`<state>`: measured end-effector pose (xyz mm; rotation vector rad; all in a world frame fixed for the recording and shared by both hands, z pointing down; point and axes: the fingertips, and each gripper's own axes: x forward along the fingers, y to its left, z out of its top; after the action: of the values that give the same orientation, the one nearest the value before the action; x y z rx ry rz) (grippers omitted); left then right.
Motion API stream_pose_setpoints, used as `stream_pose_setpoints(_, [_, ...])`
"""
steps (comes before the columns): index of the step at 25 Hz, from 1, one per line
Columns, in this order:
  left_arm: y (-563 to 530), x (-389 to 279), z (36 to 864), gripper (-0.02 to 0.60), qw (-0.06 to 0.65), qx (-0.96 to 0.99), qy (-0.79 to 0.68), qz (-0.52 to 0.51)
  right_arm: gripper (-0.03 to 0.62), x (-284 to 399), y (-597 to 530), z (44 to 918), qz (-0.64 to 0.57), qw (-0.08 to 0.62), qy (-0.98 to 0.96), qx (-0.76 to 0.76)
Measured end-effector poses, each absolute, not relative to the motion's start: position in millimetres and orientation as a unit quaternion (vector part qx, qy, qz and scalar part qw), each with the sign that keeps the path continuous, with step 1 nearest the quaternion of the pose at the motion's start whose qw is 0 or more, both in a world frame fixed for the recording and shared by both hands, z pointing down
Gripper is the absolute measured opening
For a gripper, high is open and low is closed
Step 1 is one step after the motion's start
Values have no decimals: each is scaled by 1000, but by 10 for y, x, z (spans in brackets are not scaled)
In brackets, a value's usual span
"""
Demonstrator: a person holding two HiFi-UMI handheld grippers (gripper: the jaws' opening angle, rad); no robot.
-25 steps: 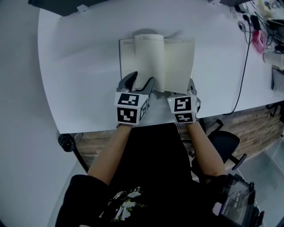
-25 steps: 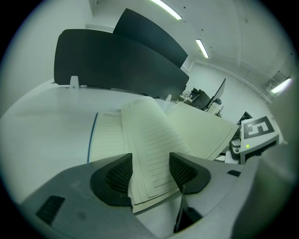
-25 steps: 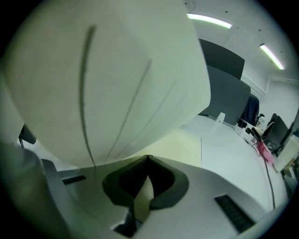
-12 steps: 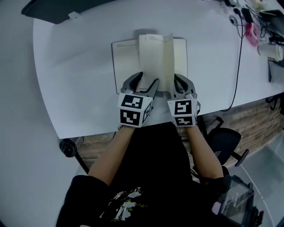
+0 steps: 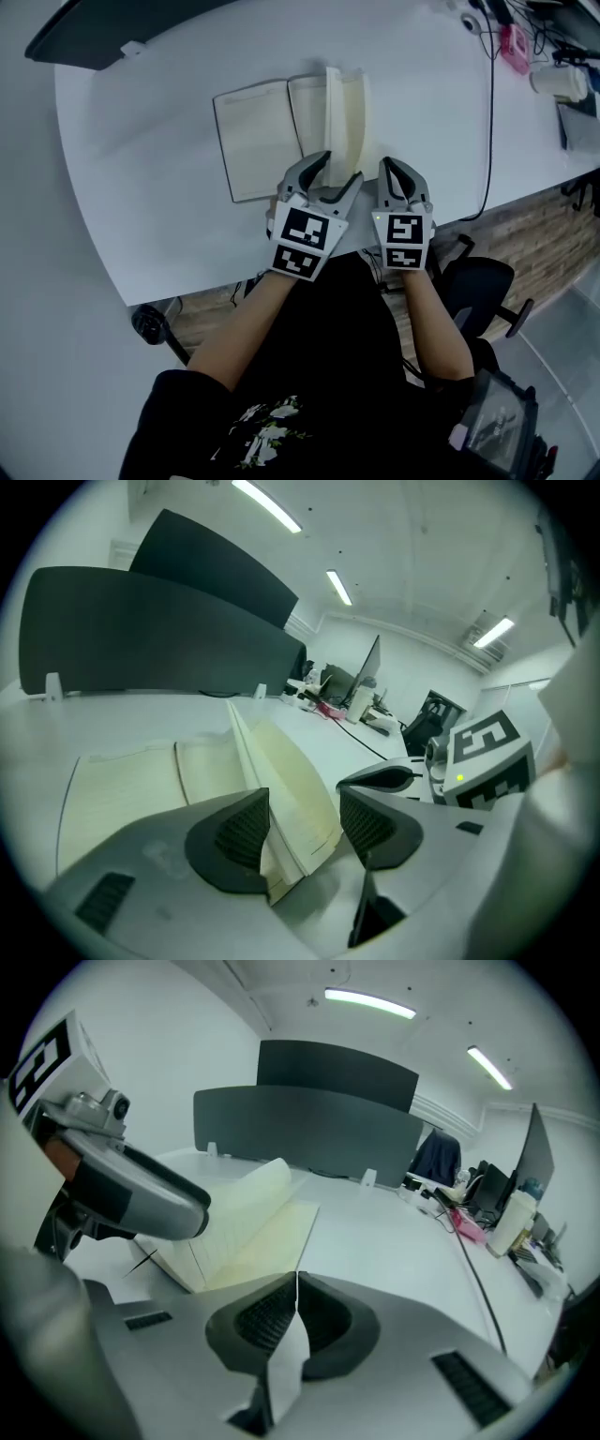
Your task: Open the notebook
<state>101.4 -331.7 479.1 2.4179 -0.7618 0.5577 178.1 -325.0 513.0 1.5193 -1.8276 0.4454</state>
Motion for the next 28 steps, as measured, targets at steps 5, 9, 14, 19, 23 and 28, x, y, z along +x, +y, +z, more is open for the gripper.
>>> stream_pose_setpoints(5, [-3077, 1357, 4733, 232, 253, 920, -215, 209, 64, 2261, -3399, 4606, 147, 288, -671, 668])
stream_pose_setpoints(9, [-2922, 1521, 4722, 232, 252, 929, -173, 208, 64, 2227, -3602, 4118, 96, 250, -688, 675])
stream_pose_setpoints(14, [-2733, 1542, 4869, 232, 269, 922, -140, 239, 64, 1791, -3767, 3966, 77, 247, -733, 629])
stream_pose_setpoints(19, [-3013, 1198, 4656, 232, 233, 929, -202, 205, 64, 1538, -3813, 4269, 104, 265, -756, 590])
stream_pose_setpoints(23, [-3244, 628, 4676, 205, 227, 914, -273, 198, 66, 1329, -3811, 4631, 122, 295, -766, 558])
stream_pose_setpoints(28, [-3451, -149, 4747, 149, 240, 871, -384, 188, 66, 1096, -3784, 4954, 131, 331, -778, 518])
